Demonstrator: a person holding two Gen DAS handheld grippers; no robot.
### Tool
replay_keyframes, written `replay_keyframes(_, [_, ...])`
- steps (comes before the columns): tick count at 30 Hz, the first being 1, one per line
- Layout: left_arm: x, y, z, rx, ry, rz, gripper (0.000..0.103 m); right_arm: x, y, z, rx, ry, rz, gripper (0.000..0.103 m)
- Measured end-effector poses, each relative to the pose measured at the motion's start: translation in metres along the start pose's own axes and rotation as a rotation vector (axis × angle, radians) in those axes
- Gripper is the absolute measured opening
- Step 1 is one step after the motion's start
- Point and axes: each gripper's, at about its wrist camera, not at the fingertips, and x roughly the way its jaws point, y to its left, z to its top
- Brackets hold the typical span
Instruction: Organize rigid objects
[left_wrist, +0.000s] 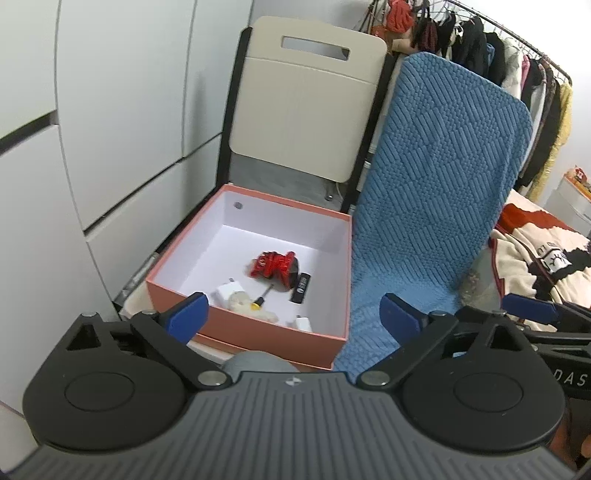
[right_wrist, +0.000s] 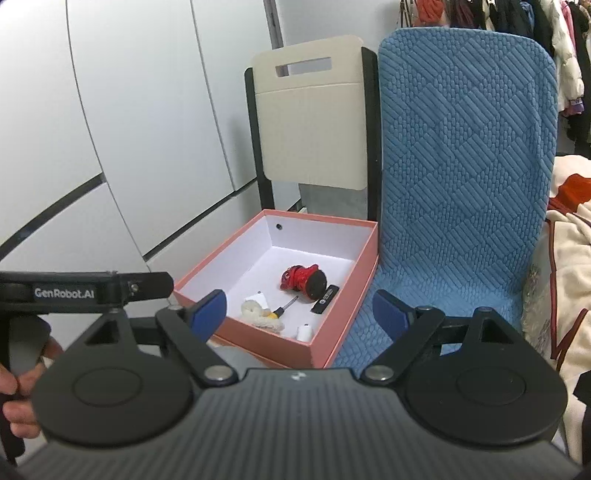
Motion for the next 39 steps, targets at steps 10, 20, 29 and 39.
replay_keyframes(10, [-0.002,0.02,-0.008,-0.039,-0.003,0.023,0.102,0.008,0.004,-0.014,-0.009,0.024,-0.015,0.088])
replay_keyframes(20, [0.004,0.015,-0.017,-0.013,-0.01,0.008,0.102,0.018,0.006,-0.025,-0.017,0.028,-0.024,0.088])
replay_keyframes(29, [0.003,0.019,-0.024,-0.014,-0.005,-0.005,0.102,0.012,0.008,-0.026,-0.005,0.024,-0.028,0.088])
replay_keyframes(39, [-0.006,0.023,-0.026,-0.024,-0.013,-0.022,0.103,0.005,0.012,-0.025,0.001,0.018,-0.015,0.088])
